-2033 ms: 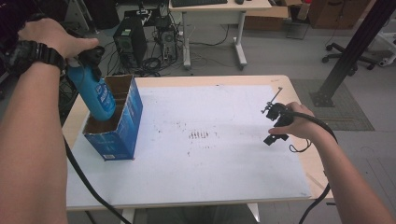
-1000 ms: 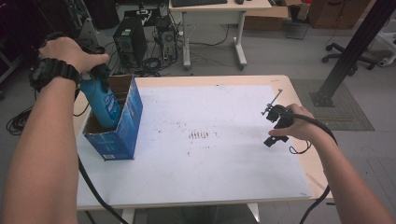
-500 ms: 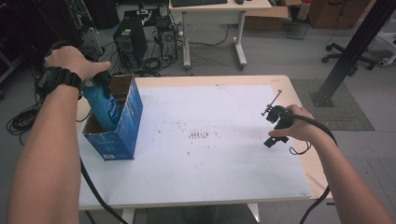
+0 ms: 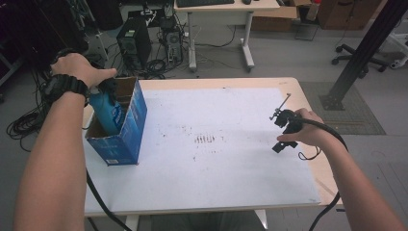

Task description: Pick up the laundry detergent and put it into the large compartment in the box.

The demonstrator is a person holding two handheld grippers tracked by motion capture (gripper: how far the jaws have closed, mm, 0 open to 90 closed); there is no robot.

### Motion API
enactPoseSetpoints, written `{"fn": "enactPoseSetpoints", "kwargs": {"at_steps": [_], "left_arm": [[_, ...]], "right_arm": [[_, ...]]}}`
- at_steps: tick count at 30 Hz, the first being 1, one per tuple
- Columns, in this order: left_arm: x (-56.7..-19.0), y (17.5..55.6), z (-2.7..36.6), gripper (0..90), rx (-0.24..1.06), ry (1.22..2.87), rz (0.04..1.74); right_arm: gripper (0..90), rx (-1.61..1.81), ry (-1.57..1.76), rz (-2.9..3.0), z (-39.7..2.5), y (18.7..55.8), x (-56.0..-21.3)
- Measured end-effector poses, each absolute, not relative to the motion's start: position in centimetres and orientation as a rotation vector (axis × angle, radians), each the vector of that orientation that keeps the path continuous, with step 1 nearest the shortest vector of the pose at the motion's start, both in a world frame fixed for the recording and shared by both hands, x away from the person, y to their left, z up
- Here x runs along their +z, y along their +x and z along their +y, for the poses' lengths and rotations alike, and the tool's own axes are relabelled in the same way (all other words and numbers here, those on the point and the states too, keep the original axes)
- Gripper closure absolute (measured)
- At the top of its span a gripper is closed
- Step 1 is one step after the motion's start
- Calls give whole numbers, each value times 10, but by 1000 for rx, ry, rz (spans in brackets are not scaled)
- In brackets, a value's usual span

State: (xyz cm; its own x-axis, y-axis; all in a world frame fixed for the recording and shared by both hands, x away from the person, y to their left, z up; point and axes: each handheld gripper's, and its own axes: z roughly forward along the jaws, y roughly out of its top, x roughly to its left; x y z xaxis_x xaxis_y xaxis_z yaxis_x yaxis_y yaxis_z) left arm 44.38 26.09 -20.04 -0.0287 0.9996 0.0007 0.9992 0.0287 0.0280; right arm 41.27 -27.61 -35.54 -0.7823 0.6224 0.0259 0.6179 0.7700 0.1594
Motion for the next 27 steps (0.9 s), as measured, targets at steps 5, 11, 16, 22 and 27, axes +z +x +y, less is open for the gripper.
{"fn": "enactPoseSetpoints", "kwargs": {"at_steps": [5, 11, 16, 22, 27], "left_arm": [[-206, 444, 261, 375, 23, 2176, 2239], [-213, 444, 261, 375, 11, 2179, 2237], [-219, 443, 264, 375, 4, 2182, 2237], [-225, 443, 265, 375, -5, 2182, 2246], [-230, 443, 264, 375, -15, 2189, 2240]], "right_arm": [[157, 246, 1026, 2931, -275, 413, -357], [157, 246, 1018, 2932, -272, 413, -356], [157, 245, 1022, 2932, -272, 413, -356], [157, 240, 1013, 2937, -270, 414, -357], [157, 240, 1012, 2938, -269, 415, -357]]}}
